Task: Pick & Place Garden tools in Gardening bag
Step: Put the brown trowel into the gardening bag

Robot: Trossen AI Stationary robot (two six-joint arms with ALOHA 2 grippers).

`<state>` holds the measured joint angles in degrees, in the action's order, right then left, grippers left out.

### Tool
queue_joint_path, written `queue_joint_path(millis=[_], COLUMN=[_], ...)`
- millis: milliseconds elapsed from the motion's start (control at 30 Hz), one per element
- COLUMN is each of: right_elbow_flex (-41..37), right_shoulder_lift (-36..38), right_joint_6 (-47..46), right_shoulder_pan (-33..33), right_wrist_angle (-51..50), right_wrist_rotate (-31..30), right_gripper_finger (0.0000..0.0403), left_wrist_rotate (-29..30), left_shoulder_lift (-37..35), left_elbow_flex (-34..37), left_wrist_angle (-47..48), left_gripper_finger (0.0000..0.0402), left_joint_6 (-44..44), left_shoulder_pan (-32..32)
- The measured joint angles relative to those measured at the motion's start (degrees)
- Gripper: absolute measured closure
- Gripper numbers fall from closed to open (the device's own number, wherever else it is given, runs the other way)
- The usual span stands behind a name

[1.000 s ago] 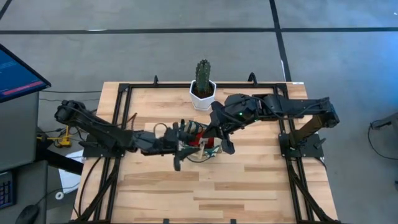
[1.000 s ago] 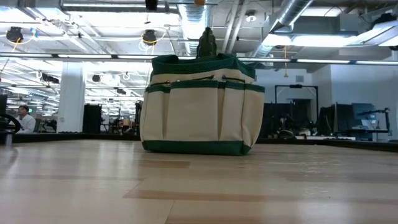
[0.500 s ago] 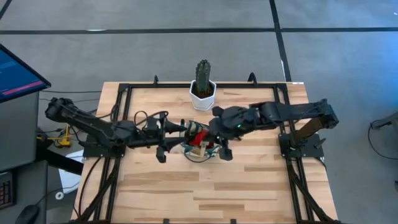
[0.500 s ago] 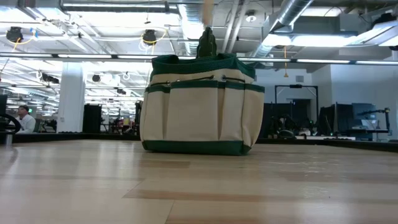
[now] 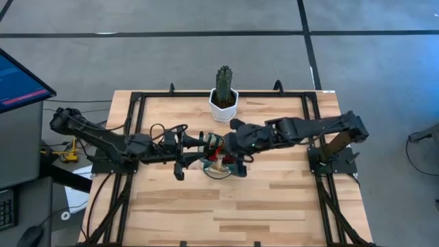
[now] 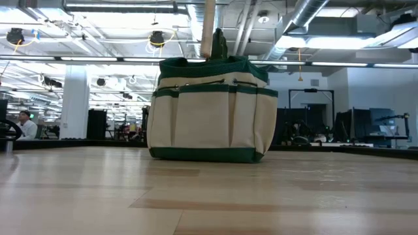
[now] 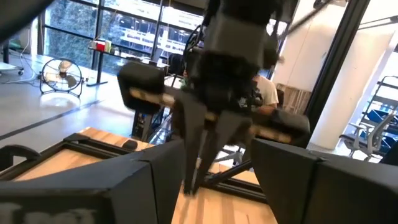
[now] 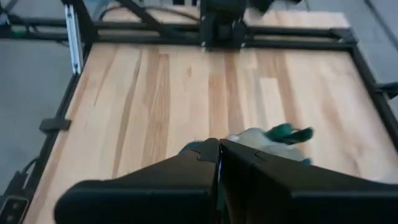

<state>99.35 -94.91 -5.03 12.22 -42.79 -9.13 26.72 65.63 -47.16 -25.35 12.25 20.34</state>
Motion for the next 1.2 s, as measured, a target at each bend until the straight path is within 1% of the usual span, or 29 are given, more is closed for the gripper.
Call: queue_joint_path(millis=[167, 233, 333, 400, 467, 667, 1200], right_elbow_flex=[0.1, -0.2, 0.1, -0.2, 0.1, 0.0, -0.1], right_shoulder_lift=[-1.1, -1.5, -2.8, -3.2, -4.3, -5.6, -9.7], right_joint_6=[-0.7, -0.9, -1.0, -1.0, -1.0, -1.0, -2.6], right_shoulder_pan=[0.3, 0.1, -0.1, -0.3, -0.3, -1.3, -1.5], right_wrist_angle=[0.5, -0.7, 0.6, -0.7, 1.0, -0.1, -1.9], right_wrist_rotate=[0.2, 0.2, -0.2, -0.2, -0.3, -3.1, -2.1], right_gripper_finger=[0.0403, 0.0403, 0.0403, 0.0403, 0.0403, 0.0403, 0.0403], left_wrist_rotate=[0.0, 0.0, 0.0, 0.0, 0.0, 0.0, 0.0], left_shoulder_lift=[0.0, 0.0, 0.0, 0.0, 0.0, 0.0, 0.0], left_elbow_flex=[0.0, 0.0, 0.0, 0.0, 0.0, 0.0, 0.0], left_wrist_angle=[0.1, 0.1, 0.1, 0.1, 0.1, 0.1, 0.1], left_gripper_finger=[0.023, 0.023, 0.023, 0.023, 0.023, 0.023, 0.023], left_joint_6=[0.0, 0.0, 0.0, 0.0, 0.0, 0.0, 0.1], left_shoulder_pan=[0.0, 0.0, 0.0, 0.0, 0.0, 0.0, 0.0])
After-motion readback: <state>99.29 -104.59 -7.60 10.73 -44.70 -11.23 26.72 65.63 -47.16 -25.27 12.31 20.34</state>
